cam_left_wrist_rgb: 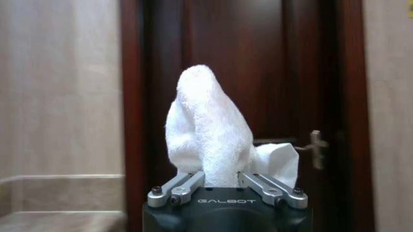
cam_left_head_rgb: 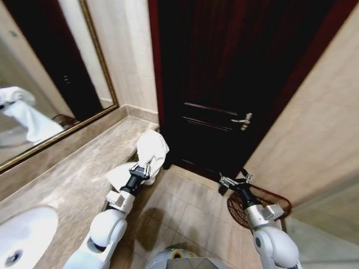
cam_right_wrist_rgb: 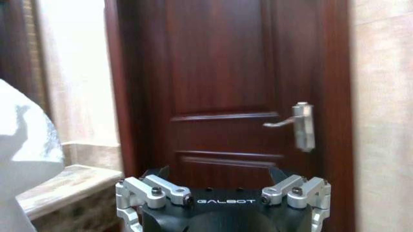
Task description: Discard the used towel into the hamper.
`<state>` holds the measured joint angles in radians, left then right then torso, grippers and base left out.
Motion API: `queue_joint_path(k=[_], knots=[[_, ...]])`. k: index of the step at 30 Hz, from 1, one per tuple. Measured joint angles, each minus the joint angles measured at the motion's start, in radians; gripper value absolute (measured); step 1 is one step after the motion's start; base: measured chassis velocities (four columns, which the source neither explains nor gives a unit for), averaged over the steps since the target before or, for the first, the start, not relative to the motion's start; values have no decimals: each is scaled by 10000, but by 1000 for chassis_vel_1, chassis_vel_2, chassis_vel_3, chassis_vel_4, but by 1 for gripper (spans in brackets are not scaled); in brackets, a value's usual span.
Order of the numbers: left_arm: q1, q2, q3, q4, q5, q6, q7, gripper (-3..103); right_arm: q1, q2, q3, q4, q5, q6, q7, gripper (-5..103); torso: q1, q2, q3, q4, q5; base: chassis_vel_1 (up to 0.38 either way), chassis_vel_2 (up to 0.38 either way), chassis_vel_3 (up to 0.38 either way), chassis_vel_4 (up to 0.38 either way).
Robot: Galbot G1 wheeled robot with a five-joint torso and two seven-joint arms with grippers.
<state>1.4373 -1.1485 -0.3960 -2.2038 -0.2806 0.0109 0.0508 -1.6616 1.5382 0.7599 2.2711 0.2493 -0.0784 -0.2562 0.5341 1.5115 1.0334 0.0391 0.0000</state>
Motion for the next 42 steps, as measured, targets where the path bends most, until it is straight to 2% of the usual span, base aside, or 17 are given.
queue_joint_path(k=[14,23,27,39,42], knots=[[-218,31,138,694,-374,-207,600,9,-119,50,-19,25,-148,-20,262,100,-1,0,0,0,-2,-130,-129,-122,-129],[-457,51,125,1201,-1209,-580,1178,9,-201,159,-169,21,-340,-13,336,100,1,0,0,-1,0,-121,-137,-133,-131],[-480,-39,137,1517,-1288,-758,1507,9,-187,193,-180,40,-433,-14,438,100,-1,0,0,-1,0,-118,-115,-125,-126],[-439,-329,193,2038,-1297,-1173,1702,9,-239,248,-179,8,-500,79,594,100,0,0,1,0,0,-126,-127,-122,-126],[-419,-381,183,2155,-1424,-1419,1854,9,-239,286,-186,-56,-529,111,594,100,0,0,0,-3,2,-123,-111,-107,-124]])
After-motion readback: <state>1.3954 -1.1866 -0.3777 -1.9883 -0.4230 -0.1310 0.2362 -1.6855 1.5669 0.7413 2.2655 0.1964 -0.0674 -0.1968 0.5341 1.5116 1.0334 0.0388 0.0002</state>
